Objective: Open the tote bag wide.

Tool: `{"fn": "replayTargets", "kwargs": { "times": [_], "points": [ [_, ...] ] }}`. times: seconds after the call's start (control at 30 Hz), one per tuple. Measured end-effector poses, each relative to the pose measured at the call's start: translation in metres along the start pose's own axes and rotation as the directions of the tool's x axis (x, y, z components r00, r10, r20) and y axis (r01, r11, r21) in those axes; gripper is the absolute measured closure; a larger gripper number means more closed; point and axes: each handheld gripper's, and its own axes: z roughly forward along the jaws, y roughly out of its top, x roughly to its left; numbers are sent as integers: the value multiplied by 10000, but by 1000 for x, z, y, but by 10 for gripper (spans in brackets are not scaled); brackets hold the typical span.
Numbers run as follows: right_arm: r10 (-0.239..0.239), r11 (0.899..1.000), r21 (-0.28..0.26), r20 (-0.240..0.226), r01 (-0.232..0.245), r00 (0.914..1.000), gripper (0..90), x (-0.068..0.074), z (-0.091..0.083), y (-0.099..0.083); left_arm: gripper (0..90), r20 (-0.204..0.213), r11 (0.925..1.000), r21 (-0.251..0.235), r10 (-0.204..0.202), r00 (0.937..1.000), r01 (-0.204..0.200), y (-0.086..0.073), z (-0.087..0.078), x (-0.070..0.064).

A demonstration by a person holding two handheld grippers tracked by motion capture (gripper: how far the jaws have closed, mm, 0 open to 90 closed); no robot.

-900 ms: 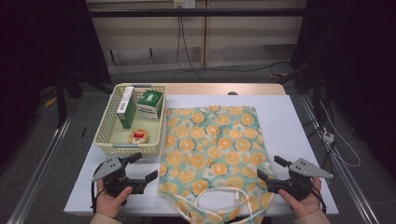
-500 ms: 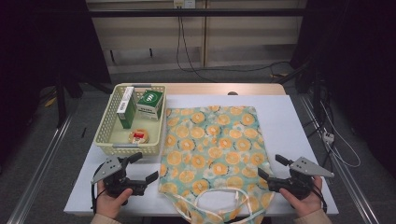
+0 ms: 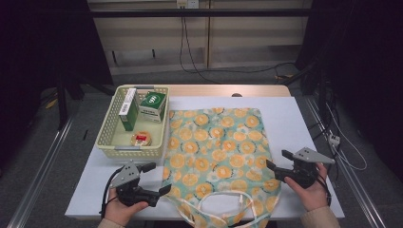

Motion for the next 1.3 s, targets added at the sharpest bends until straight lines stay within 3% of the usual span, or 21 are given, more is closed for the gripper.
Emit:
{"fn": "replayTargets", "kwargs": {
  "times": [0.2,0.27,0.37,0.47,0.5,0.53,0.67,0.73,0.77,0.83,0.93,1.0,1.03,1.1,1.13,1.3],
  "points": [
    [296,9966,760,284,-317,9992,307,-10,20,1,72,-249,9942,1059,-147,9996,173,-3,7,3],
    [370,9952,891,347,-400,9987,323,-10,24,2,72,-281,9930,1173,-103,9996,135,-3,8,3],
    [328,9916,1237,447,-381,9985,330,-8,34,4,80,-510,9874,1462,-533,9973,603,-2,13,2],
    [77,9878,1543,812,-202,9967,362,-7,44,8,191,-642,9785,1982,-446,9969,566,-1,16,1],
    [77,9878,1543,812,-202,9967,362,-7,44,8,191,-704,9732,2198,-529,9961,672,-1,18,1],
    [63,9863,1636,939,-217,9956,370,-7,48,10,267,-713,9696,2334,-587,9957,739,-2,20,1],
    [166,9829,1809,973,-341,9951,433,-9,53,10,366,-1064,9518,2880,-773,9913,1052,-5,23,4],
    [202,9790,2002,971,-394,9951,471,-8,55,9,402,-1374,9440,3035,-906,9864,1290,-7,23,5],
    [174,9767,2110,1016,-387,9947,492,-8,56,8,417,-1374,9440,3035,-906,9864,1290,-7,23,5],
    [172,9751,2181,1044,-397,9944,515,-8,57,7,427,-1418,9372,3154,-1087,9839,1490,-8,23,6],
    [298,9750,2162,1046,-520,9941,633,-8,56,7,462,-1483,9352,3145,-1207,9815,1625,-8,24,5],
    [311,9755,2139,1011,-522,9944,639,-9,55,7,483,-1492,9344,3178,-1186,9817,1612,-7,24,4],
    [389,9750,2141,1015,-600,9941,720,-9,55,7,501,-1705,9313,3288,-1048,9798,1569,-6,25,2],
    [408,9748,2146,933,-601,9948,741,-9,54,7,550,-1771,9315,3275,-1040,9787,1583,-6,26,2],
    [368,9759,2116,804,-531,9961,809,-9,55,7,571,-1795,9288,3342,-1042,9782,1603,-6,25,3],
    [226,9784,2028,874,-400,9959,894,-6,56,7,632,-2020,9279,3334,-1025,9740,1668,-5,26,1]
  ]
}}
